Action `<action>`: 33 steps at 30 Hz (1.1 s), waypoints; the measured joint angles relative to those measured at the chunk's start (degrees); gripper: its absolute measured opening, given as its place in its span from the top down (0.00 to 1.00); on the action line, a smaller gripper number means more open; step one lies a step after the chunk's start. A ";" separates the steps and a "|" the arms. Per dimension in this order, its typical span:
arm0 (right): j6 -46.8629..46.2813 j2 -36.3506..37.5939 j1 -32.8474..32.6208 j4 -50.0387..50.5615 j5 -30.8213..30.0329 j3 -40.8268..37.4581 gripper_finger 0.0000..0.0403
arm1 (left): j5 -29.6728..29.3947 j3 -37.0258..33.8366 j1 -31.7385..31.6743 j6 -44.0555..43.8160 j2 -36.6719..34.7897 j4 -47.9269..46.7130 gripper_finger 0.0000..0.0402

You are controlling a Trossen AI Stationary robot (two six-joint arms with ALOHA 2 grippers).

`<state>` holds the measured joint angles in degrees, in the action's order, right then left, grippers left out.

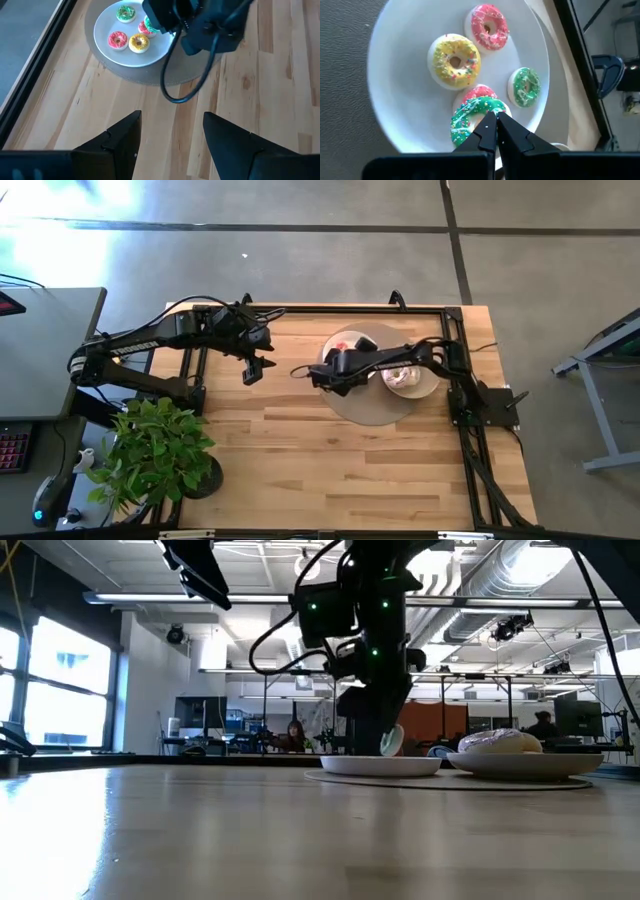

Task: Pick & Place donuts
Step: Put the small green donut on the brown plate, then return to Home Position

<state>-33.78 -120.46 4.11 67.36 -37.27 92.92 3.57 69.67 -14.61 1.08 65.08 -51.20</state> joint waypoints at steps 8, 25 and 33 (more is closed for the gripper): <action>2.04 0.00 0.74 -3.39 6.00 -0.04 0.98 | -0.06 0.00 0.00 0.11 0.00 0.02 0.48; 8.16 0.02 2.53 -5.21 10.52 0.00 0.84 | -0.07 0.00 0.00 0.08 0.00 0.00 0.48; 5.24 6.32 2.83 4.83 11.49 0.00 0.72 | -0.23 0.00 0.00 -1.02 -0.83 -2.52 0.48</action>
<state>-28.54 -114.14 6.94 72.19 -25.78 92.92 3.34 69.67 -14.61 0.06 64.25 -53.72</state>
